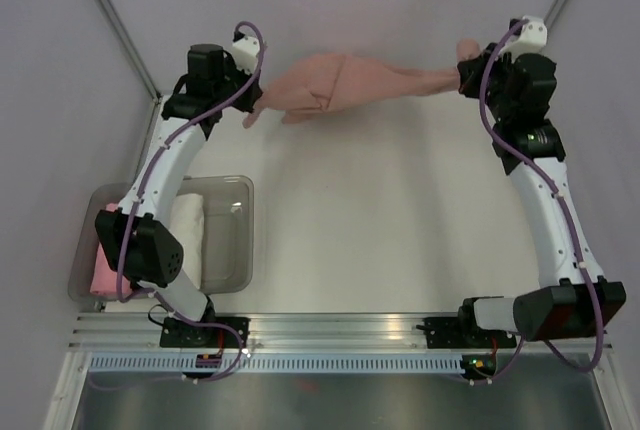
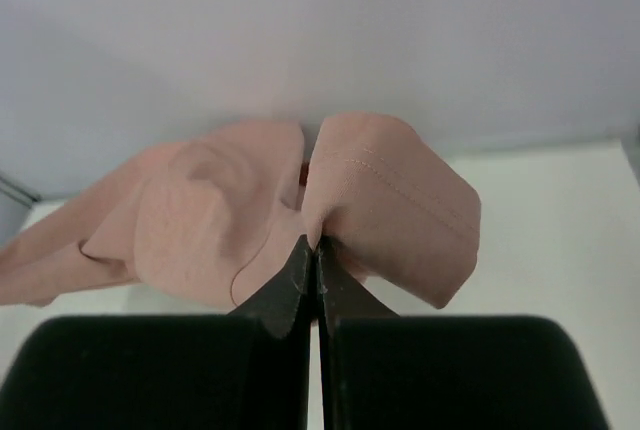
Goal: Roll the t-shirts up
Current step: Flatten the tshirt
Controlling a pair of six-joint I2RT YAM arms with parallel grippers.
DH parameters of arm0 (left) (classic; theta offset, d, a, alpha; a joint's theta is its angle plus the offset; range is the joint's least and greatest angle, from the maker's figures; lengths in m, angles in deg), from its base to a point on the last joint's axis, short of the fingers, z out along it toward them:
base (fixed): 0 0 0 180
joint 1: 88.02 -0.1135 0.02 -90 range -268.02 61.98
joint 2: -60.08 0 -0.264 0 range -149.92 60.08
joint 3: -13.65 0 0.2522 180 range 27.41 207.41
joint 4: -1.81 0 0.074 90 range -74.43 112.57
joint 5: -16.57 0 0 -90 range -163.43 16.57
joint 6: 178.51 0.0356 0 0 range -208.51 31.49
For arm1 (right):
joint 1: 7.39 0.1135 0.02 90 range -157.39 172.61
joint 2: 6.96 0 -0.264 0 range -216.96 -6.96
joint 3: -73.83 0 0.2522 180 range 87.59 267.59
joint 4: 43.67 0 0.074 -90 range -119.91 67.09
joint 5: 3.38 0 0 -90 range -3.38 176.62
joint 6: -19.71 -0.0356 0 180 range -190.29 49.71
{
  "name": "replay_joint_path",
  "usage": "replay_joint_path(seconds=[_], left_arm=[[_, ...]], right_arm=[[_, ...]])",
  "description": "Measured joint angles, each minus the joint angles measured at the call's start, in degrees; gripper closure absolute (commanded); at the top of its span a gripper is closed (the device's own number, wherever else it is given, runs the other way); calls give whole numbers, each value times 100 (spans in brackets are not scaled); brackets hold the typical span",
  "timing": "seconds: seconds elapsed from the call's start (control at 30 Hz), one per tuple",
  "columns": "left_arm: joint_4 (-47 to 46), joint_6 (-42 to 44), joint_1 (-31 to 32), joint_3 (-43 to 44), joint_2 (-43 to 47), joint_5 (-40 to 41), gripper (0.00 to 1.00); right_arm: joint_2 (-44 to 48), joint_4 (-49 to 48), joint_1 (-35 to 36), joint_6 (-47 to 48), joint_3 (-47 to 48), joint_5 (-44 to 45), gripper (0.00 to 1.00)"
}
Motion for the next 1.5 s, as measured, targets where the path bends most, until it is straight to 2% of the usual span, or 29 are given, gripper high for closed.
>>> replay_joint_path(seconds=[0.03,0.13,0.17,0.2,0.3,0.37,0.43,0.7,0.9,0.97,1.0,1.03,1.13,1.2,1.27,1.3,1.33,1.4,1.47,1.5], left_arm=[[13,7,-7,-402,87,-131,91],[210,275,87,-1648,201,-516,57],[365,442,190,-2009,197,-597,36],[584,691,326,-2356,195,-660,32],[1346,1233,866,-2865,195,-778,29],[1694,1493,1217,-2881,197,-953,30],[1840,1565,1307,-2721,195,-1014,31],[1703,1062,1045,-1064,-446,-284,35],[1668,542,820,-503,-1239,173,35],[1672,393,811,-422,-1377,164,35],[1674,326,817,-389,-1419,149,35],[1674,269,824,-374,-1432,129,35],[1692,179,846,-306,-1432,105,34],[1692,164,852,-297,-1423,105,34],[1696,157,855,-297,-1419,105,34],[1696,149,855,-297,-1414,107,34],[1698,138,855,-297,-1412,107,34],[1714,109,855,-297,-1390,114,33],[1733,98,855,-297,-1346,136,33],[1746,98,855,-302,-1309,153,33]], right_arm=[[258,-55,-4,-15,-476,35,100],[852,-138,-11,-173,-2057,146,100],[922,-114,-11,-236,-2540,155,100],[946,-55,-11,-315,-2999,177,100],[953,341,-11,-529,-4103,278,100],[955,629,-11,-656,-4529,435,100],[955,883,-11,-802,-4736,691,96],[1172,1432,-175,-1123,-4623,2098,99],[1882,1631,-240,-1250,-4614,2096,99],[1934,1705,-238,-1414,-4634,1950,50],[1917,1788,-238,-1506,-4647,1923,35],[1891,1888,-238,-1532,-4647,1937,24],[1812,2188,-238,-1733,-4640,2083,20],[1838,2199,-238,-1755,-4566,2210,24],[1864,1921,-240,-1685,-4437,2212,41],[1808,1672,-243,-1576,-4310,2114,56],[1698,1429,-229,-1467,-4172,2004,65],[1062,1067,-118,-1178,-3639,1716,82],[20,844,142,-826,-2723,1333,82],[-562,741,221,-678,-2214,1134,74]])
